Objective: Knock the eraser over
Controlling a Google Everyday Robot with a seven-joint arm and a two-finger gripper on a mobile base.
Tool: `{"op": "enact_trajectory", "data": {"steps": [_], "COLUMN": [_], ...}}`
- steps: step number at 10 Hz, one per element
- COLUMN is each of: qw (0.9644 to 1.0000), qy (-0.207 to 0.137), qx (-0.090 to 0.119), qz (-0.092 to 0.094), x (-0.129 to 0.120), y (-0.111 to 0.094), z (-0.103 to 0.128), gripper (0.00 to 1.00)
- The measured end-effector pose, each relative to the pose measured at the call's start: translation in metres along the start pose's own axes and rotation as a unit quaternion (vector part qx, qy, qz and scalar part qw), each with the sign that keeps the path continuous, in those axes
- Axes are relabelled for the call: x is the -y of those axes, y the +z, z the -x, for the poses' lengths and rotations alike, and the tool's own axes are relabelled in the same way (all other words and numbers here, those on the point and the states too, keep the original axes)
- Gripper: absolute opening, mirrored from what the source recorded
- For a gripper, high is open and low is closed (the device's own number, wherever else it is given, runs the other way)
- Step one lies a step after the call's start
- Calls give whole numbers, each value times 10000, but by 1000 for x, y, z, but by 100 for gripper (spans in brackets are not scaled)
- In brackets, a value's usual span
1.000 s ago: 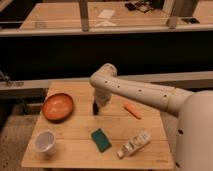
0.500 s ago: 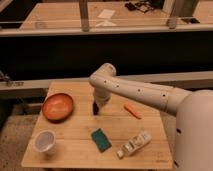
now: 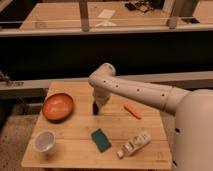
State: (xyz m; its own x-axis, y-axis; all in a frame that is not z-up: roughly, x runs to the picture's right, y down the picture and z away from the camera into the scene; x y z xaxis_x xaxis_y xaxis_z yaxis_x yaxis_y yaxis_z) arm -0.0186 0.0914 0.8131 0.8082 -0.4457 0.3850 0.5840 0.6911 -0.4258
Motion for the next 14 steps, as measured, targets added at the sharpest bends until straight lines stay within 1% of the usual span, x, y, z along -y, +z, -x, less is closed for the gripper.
{"op": "enact_trajectory", "data": {"steps": [14], "qw": [9996], "qy": [-268], "qx": [-22], "qz": [26], "x": [6], "y": [3], "z": [3], "gripper": [5]}}
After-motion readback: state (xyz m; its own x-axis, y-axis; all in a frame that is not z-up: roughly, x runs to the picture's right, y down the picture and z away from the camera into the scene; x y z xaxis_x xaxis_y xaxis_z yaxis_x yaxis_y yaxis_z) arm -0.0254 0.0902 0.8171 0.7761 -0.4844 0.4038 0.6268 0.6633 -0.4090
